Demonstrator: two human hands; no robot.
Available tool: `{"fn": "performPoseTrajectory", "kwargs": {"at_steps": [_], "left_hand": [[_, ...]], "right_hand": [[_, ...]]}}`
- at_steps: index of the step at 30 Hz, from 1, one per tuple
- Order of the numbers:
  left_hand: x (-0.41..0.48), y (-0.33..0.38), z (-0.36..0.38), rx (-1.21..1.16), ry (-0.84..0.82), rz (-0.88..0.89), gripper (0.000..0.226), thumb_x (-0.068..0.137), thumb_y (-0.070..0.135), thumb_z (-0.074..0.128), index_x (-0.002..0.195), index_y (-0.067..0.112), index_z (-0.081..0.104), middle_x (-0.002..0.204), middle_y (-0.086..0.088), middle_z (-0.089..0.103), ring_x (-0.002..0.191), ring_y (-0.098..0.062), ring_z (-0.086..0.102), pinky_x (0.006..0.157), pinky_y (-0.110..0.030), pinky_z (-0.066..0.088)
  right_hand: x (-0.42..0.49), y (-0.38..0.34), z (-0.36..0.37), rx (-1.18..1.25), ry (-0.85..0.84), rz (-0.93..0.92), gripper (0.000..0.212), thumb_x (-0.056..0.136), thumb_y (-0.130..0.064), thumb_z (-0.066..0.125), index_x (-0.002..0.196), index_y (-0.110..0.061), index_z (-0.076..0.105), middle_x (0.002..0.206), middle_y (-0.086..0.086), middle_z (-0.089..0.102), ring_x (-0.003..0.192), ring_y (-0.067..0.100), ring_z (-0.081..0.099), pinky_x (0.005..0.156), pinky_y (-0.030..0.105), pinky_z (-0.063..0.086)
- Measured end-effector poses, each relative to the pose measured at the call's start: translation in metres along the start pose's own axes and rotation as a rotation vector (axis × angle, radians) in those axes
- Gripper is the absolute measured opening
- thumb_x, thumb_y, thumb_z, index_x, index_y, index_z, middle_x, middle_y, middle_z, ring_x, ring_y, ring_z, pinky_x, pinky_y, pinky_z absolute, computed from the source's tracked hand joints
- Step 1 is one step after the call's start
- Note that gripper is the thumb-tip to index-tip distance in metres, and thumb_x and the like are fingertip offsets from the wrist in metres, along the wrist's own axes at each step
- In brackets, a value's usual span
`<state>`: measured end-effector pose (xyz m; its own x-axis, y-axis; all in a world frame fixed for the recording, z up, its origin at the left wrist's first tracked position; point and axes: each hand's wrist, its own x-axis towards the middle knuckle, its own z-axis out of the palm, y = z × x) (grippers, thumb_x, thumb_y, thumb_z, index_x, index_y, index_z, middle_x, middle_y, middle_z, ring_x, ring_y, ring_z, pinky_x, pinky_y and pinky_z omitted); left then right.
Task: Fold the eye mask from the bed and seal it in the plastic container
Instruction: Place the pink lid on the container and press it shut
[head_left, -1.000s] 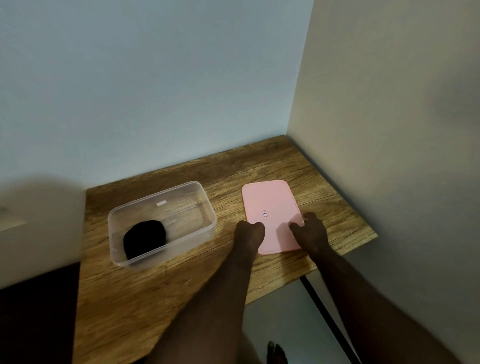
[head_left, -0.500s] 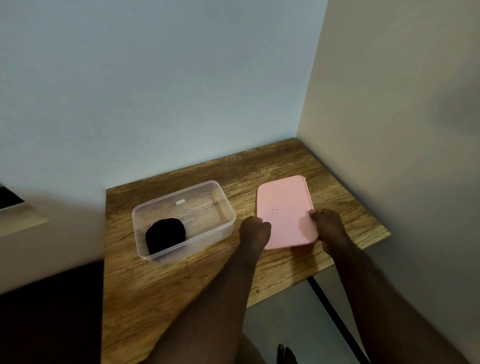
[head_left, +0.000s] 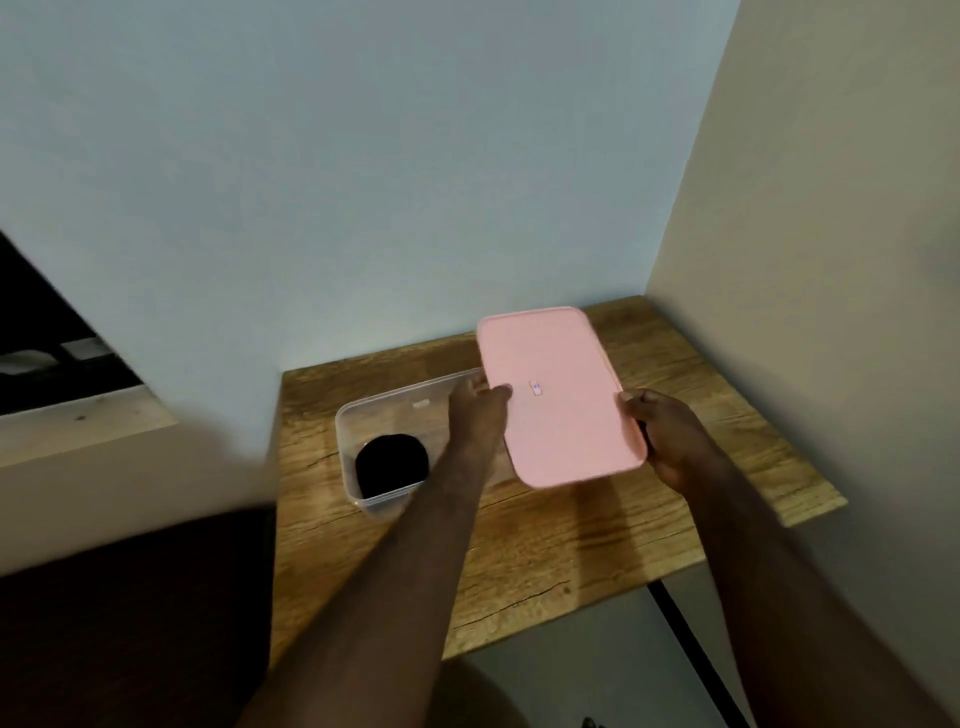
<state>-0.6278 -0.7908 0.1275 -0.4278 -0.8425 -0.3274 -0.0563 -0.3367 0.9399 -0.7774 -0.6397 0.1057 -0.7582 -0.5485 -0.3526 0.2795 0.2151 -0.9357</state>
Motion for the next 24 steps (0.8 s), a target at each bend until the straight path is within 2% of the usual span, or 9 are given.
{"fn": "performPoseTrajectory", "kwargs": {"at_steps": [1, 4, 7, 12, 17, 21, 24], "left_hand": [[0.005, 0.005, -0.014, -0.053, 0.023, -0.007, 0.023, 0.087, 0.001, 0.06, 0.109, 0.006, 0.058, 0.112, -0.018, 0.066, 0.094, -0.031, 0.065, 0.085, -0.044, 0.055], [0.018, 0.012, -0.06, -0.204, 0.089, -0.059, 0.011, 0.088, 0.003, 0.061, 0.093, 0.013, 0.057, 0.094, -0.013, 0.066, 0.081, -0.025, 0.063, 0.071, -0.037, 0.053], [0.023, 0.011, -0.101, -0.259, 0.173, -0.099, 0.01, 0.089, 0.005, 0.06, 0.091, 0.014, 0.058, 0.085, -0.005, 0.066, 0.082, -0.022, 0.064, 0.062, -0.03, 0.052], [0.018, 0.002, -0.142, -0.388, 0.286, -0.106, 0.025, 0.089, 0.003, 0.058, 0.114, 0.008, 0.056, 0.099, -0.009, 0.067, 0.09, -0.023, 0.065, 0.062, -0.032, 0.054], [0.01, 0.001, -0.156, -0.497, 0.339, -0.092, 0.025, 0.09, -0.001, 0.054, 0.114, 0.004, 0.051, 0.114, -0.019, 0.064, 0.105, -0.031, 0.064, 0.066, -0.038, 0.056], [0.012, 0.011, -0.167, -0.51, 0.327, -0.049, 0.027, 0.094, 0.004, 0.055, 0.121, 0.003, 0.052, 0.116, -0.02, 0.064, 0.1, -0.03, 0.066, 0.067, -0.037, 0.058], [0.011, 0.021, -0.164, -0.551, 0.215, -0.001, 0.036, 0.094, 0.003, 0.055, 0.129, -0.001, 0.048, 0.101, -0.018, 0.066, 0.082, -0.025, 0.068, 0.058, -0.034, 0.058]], "right_hand": [[-0.002, 0.0, 0.007, -0.041, -0.048, 0.006, 0.015, 0.097, -0.02, 0.057, 0.097, -0.011, 0.069, 0.102, 0.013, 0.075, 0.093, 0.03, 0.069, 0.074, 0.041, 0.054], [-0.006, 0.0, 0.027, -0.092, -0.172, 0.013, 0.018, 0.095, -0.025, 0.062, 0.099, -0.01, 0.071, 0.099, 0.014, 0.075, 0.089, 0.032, 0.07, 0.079, 0.046, 0.054], [-0.008, -0.002, 0.049, -0.038, -0.161, 0.004, 0.018, 0.094, -0.023, 0.063, 0.1, -0.009, 0.072, 0.095, 0.012, 0.076, 0.083, 0.028, 0.069, 0.068, 0.037, 0.053], [-0.007, -0.001, 0.087, 0.131, -0.079, 0.073, 0.013, 0.093, -0.014, 0.062, 0.103, -0.007, 0.067, 0.097, 0.012, 0.074, 0.085, 0.025, 0.07, 0.061, 0.034, 0.056], [-0.008, -0.003, 0.114, 0.169, -0.086, 0.102, 0.016, 0.092, -0.01, 0.061, 0.107, -0.006, 0.065, 0.101, 0.012, 0.074, 0.089, 0.024, 0.07, 0.065, 0.034, 0.057], [-0.012, -0.005, 0.123, 0.152, -0.124, 0.099, 0.012, 0.09, -0.005, 0.062, 0.101, -0.004, 0.063, 0.1, 0.016, 0.073, 0.081, 0.023, 0.069, 0.055, 0.03, 0.054], [-0.016, -0.001, 0.131, 0.28, -0.086, 0.123, 0.018, 0.09, -0.002, 0.061, 0.108, 0.0, 0.061, 0.099, 0.017, 0.071, 0.08, 0.023, 0.068, 0.054, 0.029, 0.054]]}}
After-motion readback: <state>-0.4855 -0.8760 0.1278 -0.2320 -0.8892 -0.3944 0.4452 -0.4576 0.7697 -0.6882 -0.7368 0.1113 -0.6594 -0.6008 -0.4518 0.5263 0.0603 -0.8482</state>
